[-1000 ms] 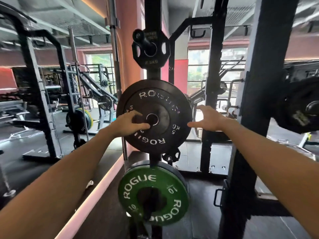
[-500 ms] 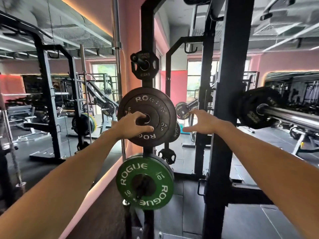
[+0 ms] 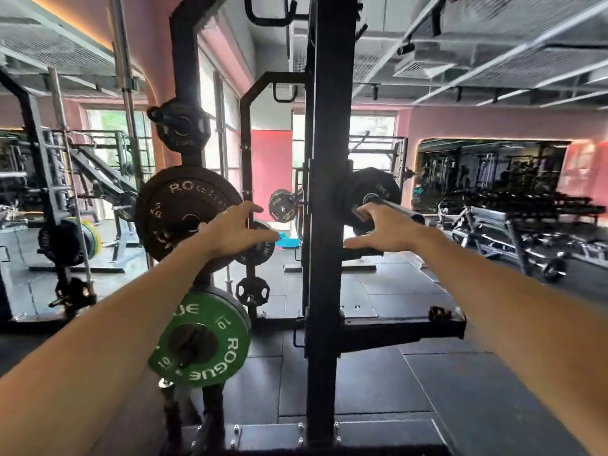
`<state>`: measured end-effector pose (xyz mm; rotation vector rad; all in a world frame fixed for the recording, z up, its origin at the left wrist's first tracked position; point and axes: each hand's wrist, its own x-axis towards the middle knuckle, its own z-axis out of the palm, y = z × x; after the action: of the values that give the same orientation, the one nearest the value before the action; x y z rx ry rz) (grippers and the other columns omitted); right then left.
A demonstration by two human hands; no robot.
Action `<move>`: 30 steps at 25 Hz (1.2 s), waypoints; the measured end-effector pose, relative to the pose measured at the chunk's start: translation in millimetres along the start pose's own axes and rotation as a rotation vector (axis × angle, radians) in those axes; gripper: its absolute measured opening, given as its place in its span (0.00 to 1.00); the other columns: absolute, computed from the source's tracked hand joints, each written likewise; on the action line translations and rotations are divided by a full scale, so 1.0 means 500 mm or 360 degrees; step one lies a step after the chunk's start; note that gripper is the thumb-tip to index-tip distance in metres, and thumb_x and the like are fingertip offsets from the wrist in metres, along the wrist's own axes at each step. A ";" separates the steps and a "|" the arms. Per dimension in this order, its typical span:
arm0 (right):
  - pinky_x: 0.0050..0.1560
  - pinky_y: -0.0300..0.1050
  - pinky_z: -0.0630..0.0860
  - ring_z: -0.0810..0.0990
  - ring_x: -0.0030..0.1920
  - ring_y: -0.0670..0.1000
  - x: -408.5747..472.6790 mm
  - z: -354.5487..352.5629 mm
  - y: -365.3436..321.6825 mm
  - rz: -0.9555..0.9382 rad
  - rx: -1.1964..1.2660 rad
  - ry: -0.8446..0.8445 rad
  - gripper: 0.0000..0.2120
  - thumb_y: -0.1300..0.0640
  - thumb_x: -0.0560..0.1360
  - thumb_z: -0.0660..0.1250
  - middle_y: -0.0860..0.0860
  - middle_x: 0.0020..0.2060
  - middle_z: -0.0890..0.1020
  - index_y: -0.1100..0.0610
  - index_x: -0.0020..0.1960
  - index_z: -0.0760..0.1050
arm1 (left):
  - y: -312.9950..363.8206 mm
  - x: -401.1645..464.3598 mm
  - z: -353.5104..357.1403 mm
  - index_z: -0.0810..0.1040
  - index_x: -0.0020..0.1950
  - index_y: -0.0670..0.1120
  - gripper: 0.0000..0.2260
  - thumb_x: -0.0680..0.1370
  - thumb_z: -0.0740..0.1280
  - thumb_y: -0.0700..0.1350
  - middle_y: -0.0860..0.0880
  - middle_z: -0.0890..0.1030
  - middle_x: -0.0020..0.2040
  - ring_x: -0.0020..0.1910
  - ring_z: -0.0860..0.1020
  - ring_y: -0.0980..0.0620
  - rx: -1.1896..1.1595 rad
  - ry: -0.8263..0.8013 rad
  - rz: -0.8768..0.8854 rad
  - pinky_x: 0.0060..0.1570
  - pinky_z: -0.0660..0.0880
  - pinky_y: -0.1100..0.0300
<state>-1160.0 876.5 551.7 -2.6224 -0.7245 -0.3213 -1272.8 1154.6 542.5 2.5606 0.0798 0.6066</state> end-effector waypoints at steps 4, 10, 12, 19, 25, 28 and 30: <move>0.67 0.58 0.67 0.73 0.66 0.57 -0.019 -0.068 0.123 0.0057 -0.0059 0.0115 0.42 0.32 0.66 0.69 0.53 0.68 0.71 0.50 0.73 0.62 | 0.108 0.060 0.094 0.69 0.69 0.51 0.30 0.71 0.72 0.60 0.47 0.72 0.69 0.59 0.71 0.49 -0.0035 -0.0038 0.0066 0.61 0.67 0.53; 0.70 0.62 0.61 0.67 0.71 0.56 0.012 -0.141 0.373 0.0147 0.0018 0.0139 0.39 0.29 0.71 0.59 0.52 0.73 0.66 0.52 0.74 0.62 | 0.253 0.171 0.249 0.67 0.72 0.52 0.32 0.72 0.70 0.62 0.47 0.71 0.69 0.61 0.72 0.48 0.0038 0.0007 0.0046 0.56 0.66 0.56; 0.71 0.63 0.60 0.66 0.72 0.57 0.040 -0.147 0.435 0.0145 0.0060 0.0117 0.36 0.32 0.74 0.58 0.53 0.74 0.65 0.53 0.74 0.61 | 0.268 0.209 0.281 0.66 0.72 0.51 0.32 0.73 0.70 0.61 0.46 0.71 0.69 0.61 0.72 0.48 0.0035 0.0020 0.0014 0.57 0.67 0.55; 0.62 0.54 0.71 0.74 0.62 0.59 0.193 -0.104 0.546 0.0151 0.0100 0.0067 0.28 0.42 0.78 0.60 0.59 0.65 0.73 0.60 0.70 0.64 | 0.265 0.386 0.359 0.68 0.70 0.48 0.24 0.77 0.66 0.56 0.43 0.74 0.66 0.62 0.74 0.44 0.0169 0.0183 -0.0100 0.61 0.72 0.50; 0.59 0.49 0.70 0.74 0.62 0.59 0.403 -0.006 0.609 0.0219 0.0105 0.0038 0.27 0.46 0.78 0.63 0.60 0.64 0.74 0.60 0.71 0.61 | 0.194 0.598 0.441 0.68 0.70 0.44 0.22 0.79 0.65 0.51 0.41 0.76 0.63 0.62 0.74 0.42 0.0167 0.0244 -0.0081 0.61 0.71 0.50; 0.56 0.49 0.70 0.74 0.62 0.60 0.508 0.039 0.620 0.0226 0.0123 0.0091 0.28 0.47 0.78 0.64 0.59 0.64 0.74 0.61 0.70 0.61 | 0.162 0.700 0.473 0.69 0.69 0.43 0.20 0.79 0.63 0.50 0.41 0.78 0.61 0.60 0.75 0.42 0.0170 0.0263 -0.0072 0.60 0.71 0.51; 0.54 0.50 0.71 0.75 0.62 0.60 0.576 0.070 0.626 0.0251 0.0149 0.0140 0.31 0.45 0.76 0.65 0.58 0.63 0.75 0.61 0.70 0.60 | 0.147 0.771 0.492 0.69 0.69 0.42 0.20 0.79 0.64 0.49 0.41 0.78 0.60 0.59 0.76 0.42 0.0158 0.0284 -0.0047 0.58 0.71 0.52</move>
<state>-747.9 772.8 513.6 -2.5401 -0.4882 -0.3455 -823.7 1042.0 543.9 2.5890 0.2133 0.8378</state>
